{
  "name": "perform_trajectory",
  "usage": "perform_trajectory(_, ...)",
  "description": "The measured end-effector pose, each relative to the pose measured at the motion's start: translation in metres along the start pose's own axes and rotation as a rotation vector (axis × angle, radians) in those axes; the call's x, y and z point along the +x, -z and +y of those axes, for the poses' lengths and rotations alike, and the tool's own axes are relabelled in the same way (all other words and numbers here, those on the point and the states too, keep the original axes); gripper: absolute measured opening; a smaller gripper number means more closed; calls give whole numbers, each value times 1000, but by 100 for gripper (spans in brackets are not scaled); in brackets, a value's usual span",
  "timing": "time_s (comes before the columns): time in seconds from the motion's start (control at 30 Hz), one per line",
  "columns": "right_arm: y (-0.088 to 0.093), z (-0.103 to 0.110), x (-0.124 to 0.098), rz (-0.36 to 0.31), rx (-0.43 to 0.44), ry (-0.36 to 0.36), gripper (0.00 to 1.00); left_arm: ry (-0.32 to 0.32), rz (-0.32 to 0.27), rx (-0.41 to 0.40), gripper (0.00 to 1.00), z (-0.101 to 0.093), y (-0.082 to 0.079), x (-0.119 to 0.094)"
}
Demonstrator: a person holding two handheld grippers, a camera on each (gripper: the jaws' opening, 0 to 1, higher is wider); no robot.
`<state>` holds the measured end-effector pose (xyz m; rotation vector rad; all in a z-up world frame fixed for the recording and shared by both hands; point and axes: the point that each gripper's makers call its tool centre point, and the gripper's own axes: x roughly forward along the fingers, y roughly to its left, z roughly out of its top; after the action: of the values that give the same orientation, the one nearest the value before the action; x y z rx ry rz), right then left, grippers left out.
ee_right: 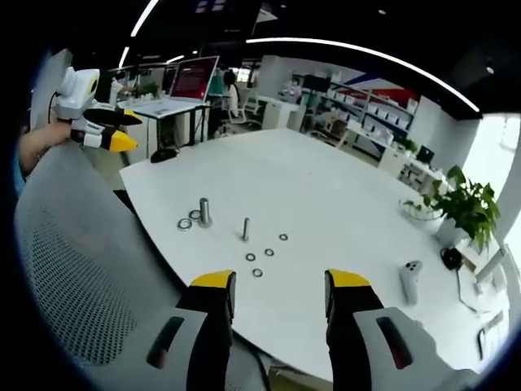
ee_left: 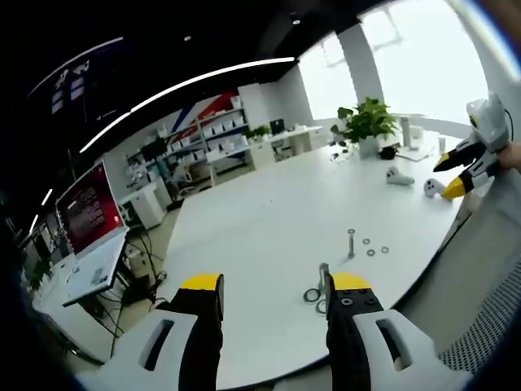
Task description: Place the washer onto the threaded stud by aligning its center hole with the stud, sliding it down to the base, and recovering from edge contact or off-axis alignment until the washer reaches the visible bottom stop.
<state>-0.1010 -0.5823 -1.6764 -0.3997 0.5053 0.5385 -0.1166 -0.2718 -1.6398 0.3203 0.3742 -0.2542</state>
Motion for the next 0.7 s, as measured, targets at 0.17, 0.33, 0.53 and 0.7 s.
perform_trajectory(0.17,0,0,0,-1,-1,-3,46,10,29,28,48,-3,5,2)
perform_trajectory(0.33,2,5,1,10,14,-28,45,17,37,12,48,-3,7,2)
perform_trajectory(0.53,3,3,1,18,7,-20,45,26,55,6,47,-4,10,2)
perform_trajectory(0.7,3,4,1,17,6,-19,45,29,69,4,47,-5,12,3)
